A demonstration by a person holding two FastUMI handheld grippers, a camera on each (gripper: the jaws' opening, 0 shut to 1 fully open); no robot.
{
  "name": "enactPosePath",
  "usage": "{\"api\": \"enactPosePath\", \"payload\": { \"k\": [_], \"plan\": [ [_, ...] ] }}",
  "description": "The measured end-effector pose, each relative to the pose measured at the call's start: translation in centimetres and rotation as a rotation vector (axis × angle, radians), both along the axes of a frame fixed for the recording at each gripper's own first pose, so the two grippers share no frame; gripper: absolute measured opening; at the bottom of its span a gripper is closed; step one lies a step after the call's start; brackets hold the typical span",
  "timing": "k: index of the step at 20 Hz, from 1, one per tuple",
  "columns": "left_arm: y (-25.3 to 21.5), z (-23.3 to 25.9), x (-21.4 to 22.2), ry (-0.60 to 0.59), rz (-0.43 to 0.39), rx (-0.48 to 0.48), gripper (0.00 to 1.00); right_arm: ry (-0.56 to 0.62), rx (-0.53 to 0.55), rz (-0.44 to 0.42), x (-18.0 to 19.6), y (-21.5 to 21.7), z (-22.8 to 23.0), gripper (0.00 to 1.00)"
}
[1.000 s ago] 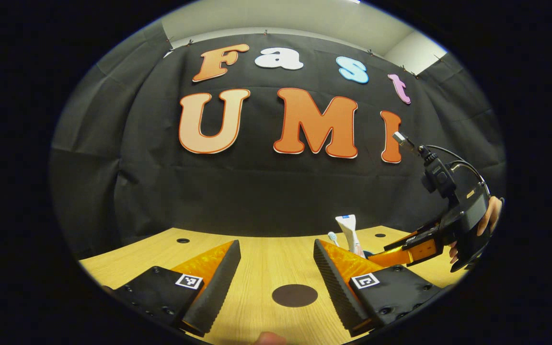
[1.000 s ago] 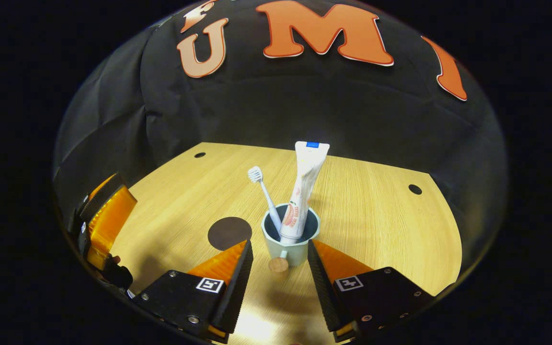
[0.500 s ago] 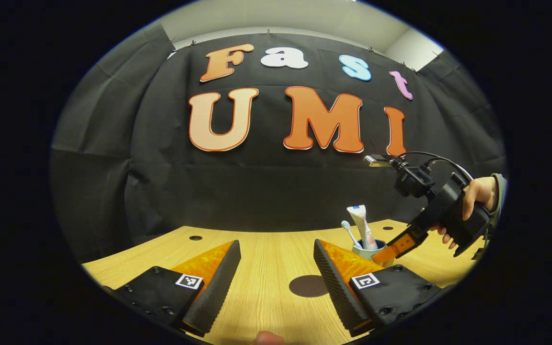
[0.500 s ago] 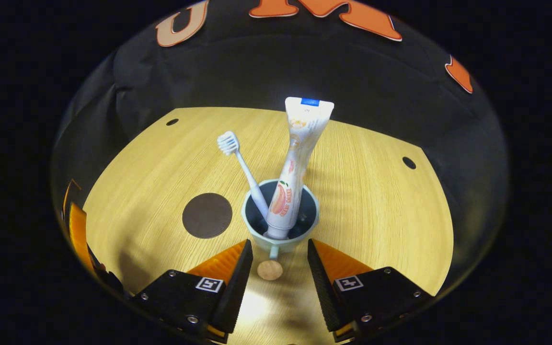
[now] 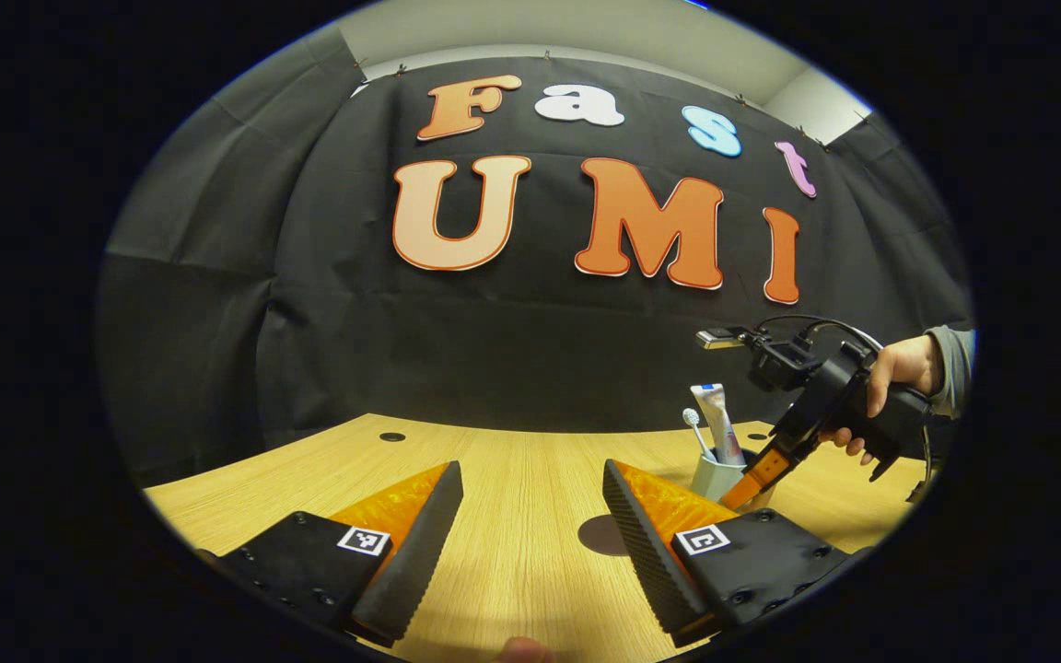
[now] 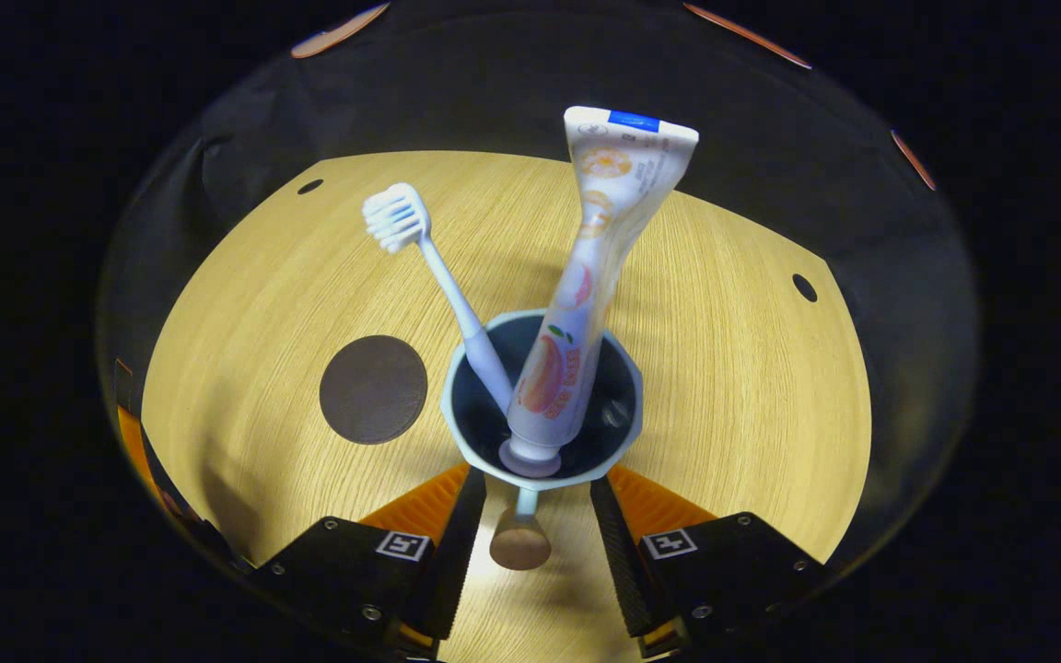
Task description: Put the toothbrush and toothpaste on the desktop into the cup, then pick up the cup and place it on the coaster on the desktop.
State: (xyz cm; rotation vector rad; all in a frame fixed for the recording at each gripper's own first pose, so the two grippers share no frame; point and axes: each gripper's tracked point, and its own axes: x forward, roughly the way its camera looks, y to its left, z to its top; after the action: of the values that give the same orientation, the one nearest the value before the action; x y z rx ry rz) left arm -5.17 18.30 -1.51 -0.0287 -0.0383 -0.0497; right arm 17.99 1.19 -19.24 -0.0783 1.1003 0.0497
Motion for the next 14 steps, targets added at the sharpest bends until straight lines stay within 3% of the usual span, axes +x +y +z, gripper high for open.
{"api": "enactPosePath", "payload": {
  "k": [2,4,9,14],
  "plan": [
    [0.3,-0.2,0.0,0.005,0.005,-0.003,0.97,0.018,-0.016,-0.001,-0.5,-0.4,-0.1,0.60],
    [0.6,-0.6,0.0,0.011,0.010,-0.005,0.97,0.031,0.018,-0.020,-0.7,-0.4,0.3,0.32],
    [1.2,-0.9,0.0,0.025,0.022,-0.011,0.97,-0.009,0.039,-0.012,0.0,-0.6,0.1,0.24],
    [1.4,-1.0,-0.2,0.038,0.031,-0.007,0.97,-0.070,0.035,-0.007,0.3,-0.5,0.0,0.23]
  ]
}}
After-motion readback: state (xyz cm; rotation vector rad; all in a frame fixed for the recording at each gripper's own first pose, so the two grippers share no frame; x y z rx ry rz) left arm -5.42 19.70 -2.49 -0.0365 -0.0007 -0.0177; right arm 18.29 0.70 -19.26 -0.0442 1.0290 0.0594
